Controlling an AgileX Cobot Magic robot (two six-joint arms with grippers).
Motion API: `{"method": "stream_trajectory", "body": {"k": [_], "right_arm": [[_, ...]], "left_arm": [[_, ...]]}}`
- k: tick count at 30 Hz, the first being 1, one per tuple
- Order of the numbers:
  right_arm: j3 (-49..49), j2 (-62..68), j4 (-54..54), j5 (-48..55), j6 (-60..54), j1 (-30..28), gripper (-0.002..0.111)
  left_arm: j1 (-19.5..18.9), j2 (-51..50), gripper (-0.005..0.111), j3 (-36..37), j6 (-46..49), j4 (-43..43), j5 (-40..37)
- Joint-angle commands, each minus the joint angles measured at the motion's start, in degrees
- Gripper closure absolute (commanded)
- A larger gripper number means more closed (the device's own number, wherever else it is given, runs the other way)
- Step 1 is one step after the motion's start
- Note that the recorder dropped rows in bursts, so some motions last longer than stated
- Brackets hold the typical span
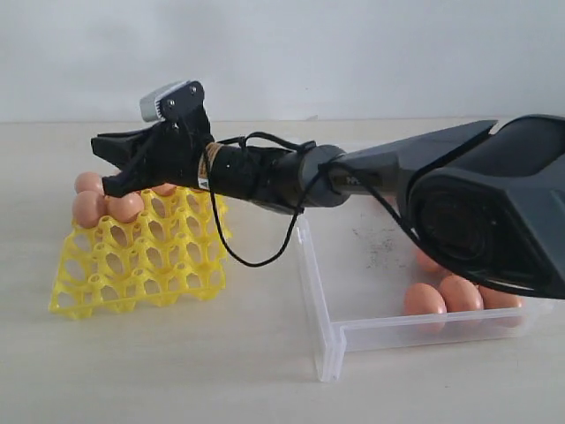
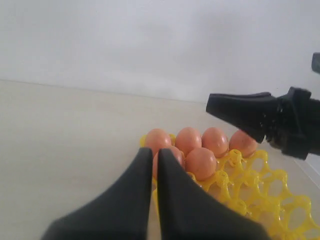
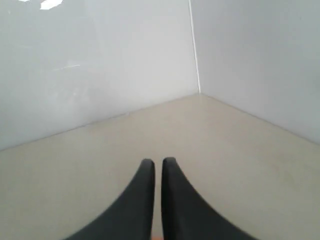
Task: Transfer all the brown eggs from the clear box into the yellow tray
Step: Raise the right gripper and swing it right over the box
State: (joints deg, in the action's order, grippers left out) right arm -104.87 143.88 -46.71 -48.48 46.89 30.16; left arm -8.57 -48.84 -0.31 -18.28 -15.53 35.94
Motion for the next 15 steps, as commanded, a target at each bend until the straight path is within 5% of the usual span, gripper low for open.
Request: {"method": "stream_trajectory", "body": {"k": [1, 11, 15], "right_arm": [[0.16, -4.04, -5.72, 0.27, 5.17, -0.48, 0.108], [0.16, -10.39, -19.06, -13.23, 22.9, -0.58, 0.108], [0.16, -15.22, -36.65, -9.32, 29.28, -1.54, 0.109]], "left_arm": [[0.16, 0.46, 0.103, 0.31, -0.08, -0.26, 0.42], [0.16, 0.46, 0.103, 0.31, -0.08, -0.26, 0.42], [0.16, 0.46, 0.103, 0.31, -0.08, -0.26, 0.53]]}}
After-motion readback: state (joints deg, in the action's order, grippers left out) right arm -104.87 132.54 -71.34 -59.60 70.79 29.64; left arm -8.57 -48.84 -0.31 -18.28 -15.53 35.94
